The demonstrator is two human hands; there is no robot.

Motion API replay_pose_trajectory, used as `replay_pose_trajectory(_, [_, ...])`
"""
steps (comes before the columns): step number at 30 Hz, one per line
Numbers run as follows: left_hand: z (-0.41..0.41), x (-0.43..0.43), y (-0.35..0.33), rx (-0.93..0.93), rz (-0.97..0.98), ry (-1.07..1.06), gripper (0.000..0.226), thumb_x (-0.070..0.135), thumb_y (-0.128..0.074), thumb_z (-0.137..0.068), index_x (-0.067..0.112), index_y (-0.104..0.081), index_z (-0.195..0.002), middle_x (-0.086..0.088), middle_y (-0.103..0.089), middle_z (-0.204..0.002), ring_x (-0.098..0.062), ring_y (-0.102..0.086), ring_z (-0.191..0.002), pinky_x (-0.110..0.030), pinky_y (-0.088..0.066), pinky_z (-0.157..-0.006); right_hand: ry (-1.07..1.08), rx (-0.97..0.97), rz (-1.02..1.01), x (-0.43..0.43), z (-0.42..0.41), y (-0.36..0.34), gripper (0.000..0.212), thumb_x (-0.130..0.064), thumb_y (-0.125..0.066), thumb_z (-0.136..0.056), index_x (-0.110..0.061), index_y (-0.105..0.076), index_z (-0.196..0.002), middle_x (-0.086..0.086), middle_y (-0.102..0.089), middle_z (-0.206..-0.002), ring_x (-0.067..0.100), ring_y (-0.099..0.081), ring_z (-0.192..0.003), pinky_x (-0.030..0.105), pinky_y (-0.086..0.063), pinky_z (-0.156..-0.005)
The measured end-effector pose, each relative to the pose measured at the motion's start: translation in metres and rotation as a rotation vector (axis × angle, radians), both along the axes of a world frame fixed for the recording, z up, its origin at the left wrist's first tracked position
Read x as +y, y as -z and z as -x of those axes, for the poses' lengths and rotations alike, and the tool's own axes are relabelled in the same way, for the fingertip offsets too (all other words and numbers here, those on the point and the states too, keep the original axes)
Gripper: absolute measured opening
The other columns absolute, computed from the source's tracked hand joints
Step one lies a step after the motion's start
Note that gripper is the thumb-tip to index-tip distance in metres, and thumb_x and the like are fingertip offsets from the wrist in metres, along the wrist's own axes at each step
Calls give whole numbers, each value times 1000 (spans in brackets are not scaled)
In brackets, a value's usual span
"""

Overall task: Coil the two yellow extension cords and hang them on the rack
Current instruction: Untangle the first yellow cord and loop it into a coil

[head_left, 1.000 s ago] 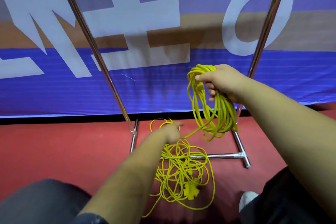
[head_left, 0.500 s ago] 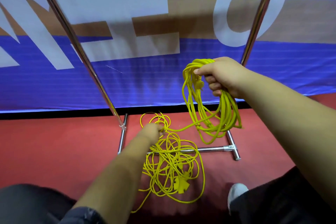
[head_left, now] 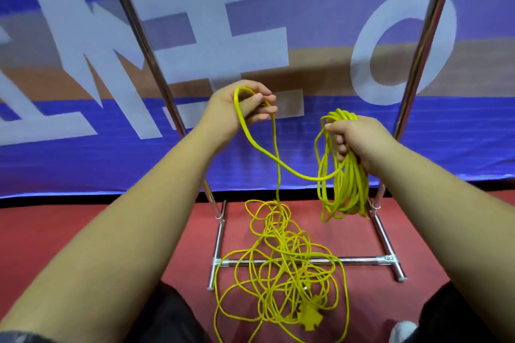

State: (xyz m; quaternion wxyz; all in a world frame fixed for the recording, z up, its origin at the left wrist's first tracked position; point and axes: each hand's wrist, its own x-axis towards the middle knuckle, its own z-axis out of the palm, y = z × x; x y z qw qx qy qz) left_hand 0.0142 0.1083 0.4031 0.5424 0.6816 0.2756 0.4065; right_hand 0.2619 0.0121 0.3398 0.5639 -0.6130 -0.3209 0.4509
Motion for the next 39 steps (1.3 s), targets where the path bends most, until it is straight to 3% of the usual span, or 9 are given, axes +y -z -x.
replay_pose_trajectory(5, [-6, -38, -55, -288, 41, 68, 16, 4, -47, -108, 8, -61, -105, -18, -76, -109, -28, -77, -97, -33, -63, -85, -101, -8, -14, 2, 18, 4, 5, -18, -70, -100, -14, -68, -104, 9, -79, -84, 14, -63, -55, 26, -51, -48])
replay_pose_trajectory(11, [-11, -53, -85, -619, 204, 189, 19, 3, -40, -110, 7, -58, -105, -20, -75, -110, -28, -77, -96, -32, -64, -83, -215, 119, -60, -2, 48, 3, 29, -23, -66, -104, -16, -65, -132, 15, -81, -108, 32, -76, -97, 44, -55, -83])
replay_pose_trajectory(17, [21, -23, -36, -655, 337, 68, 21, 1, -40, -109, 8, -58, -118, -18, -68, -130, -29, -72, -113, -36, -58, -98, -288, 347, 2, -13, 64, -8, 19, -35, -57, -109, -19, -63, -101, 0, -54, -62, 17, -57, -51, 37, -60, -62])
replay_pose_trajectory(21, [84, 3, 29, -153, 282, -49, 36, -2, -47, -107, 17, -61, -135, -16, -64, -140, -29, -69, -119, -33, -57, -101, -225, 418, 21, -13, 66, -7, 31, -46, -52, -110, -24, -61, -90, -6, -44, -60, 10, -43, -44, 27, -45, -49])
replay_pose_trajectory(24, [135, 16, 75, 496, 310, -339, 32, -7, -43, -105, 1, -65, -127, -29, -68, -124, -26, -75, -81, -37, -65, -80, -198, 394, 8, -11, 64, -7, 30, -49, -54, -109, -26, -61, -90, -7, -46, -62, 9, -41, -45, 25, -41, -45])
replay_pose_trajectory(26, [150, 20, 81, 723, 370, -497, 29, -6, -39, -103, -2, -66, -113, -25, -71, -110, -29, -70, -71, -45, -63, -73, -219, 338, -2, -13, 63, -8, 27, -47, -57, -108, -25, -59, -92, -5, -46, -64, 10, -40, -46, 25, -39, -44])
replay_pose_trajectory(32, [92, -25, 45, 634, 77, -158, 12, 17, -66, -99, 11, -70, -109, -7, -77, -107, -22, -76, -92, -34, -58, -81, -300, 163, -10, -20, 70, -8, 22, -39, -63, -106, -19, -60, -99, 1, -50, -69, 14, -43, -51, 27, -41, -47])
replay_pose_trajectory(35, [54, -45, 49, 725, -336, -83, 29, 22, -76, -93, 23, -65, -119, 6, -69, -113, -10, -71, -91, -23, -55, -85, -335, 144, 0, -22, 76, -9, 27, -41, -66, -105, -18, -60, -92, 1, -51, -69, 15, -44, -53, 28, -42, -49])
replay_pose_trajectory(39, [32, -46, 50, 690, -615, -171, 33, 31, -79, -88, 29, -60, -115, 6, -61, -105, -14, -63, -91, -39, -55, -84, -377, 161, -5, -27, 85, -15, 24, -39, -65, -105, -17, -62, -99, 0, -51, -68, 14, -44, -51, 27, -43, -48])
